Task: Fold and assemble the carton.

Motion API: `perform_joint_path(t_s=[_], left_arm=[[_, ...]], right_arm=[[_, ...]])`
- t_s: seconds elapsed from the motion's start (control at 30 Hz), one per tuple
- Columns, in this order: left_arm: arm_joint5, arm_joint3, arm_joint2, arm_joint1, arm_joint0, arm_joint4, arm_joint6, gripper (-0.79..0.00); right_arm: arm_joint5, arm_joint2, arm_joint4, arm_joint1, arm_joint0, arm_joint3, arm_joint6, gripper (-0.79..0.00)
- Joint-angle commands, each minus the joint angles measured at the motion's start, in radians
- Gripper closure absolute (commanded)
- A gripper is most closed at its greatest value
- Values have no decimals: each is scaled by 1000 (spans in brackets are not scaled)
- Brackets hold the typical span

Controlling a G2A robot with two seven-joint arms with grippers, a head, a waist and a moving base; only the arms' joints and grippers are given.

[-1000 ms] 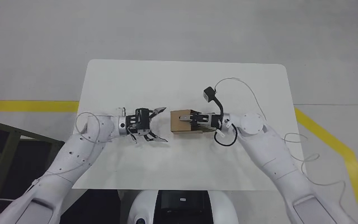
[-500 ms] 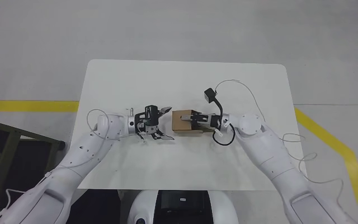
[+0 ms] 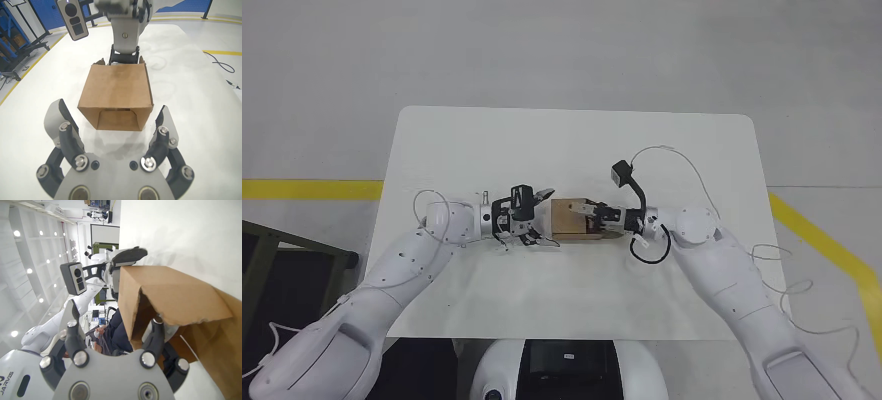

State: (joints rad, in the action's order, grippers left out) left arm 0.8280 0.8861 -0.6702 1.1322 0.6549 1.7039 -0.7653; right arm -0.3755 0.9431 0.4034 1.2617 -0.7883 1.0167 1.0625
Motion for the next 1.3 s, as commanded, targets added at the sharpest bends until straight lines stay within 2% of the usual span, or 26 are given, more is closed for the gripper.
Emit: perform_joint_path(t_s=[0.0,0.33,0.8,1.27], left_arm=[[-1,-11,6,4,-5,3,-7,-785],[7,-61,41,25,-32,37,-63,-785],[11,-122,81,48,-62,75,-139,-785],[2,-155,98,61,-75,87,-164,-785]], right_arm=[[1,8,27,-1,-2,-3,28,-785],[-34,-22,159,26,38,-86,151,-785],[-118,-96,211,90,107,-235,141,-785],[-131,-136,230,138,146,-334,144,-785]])
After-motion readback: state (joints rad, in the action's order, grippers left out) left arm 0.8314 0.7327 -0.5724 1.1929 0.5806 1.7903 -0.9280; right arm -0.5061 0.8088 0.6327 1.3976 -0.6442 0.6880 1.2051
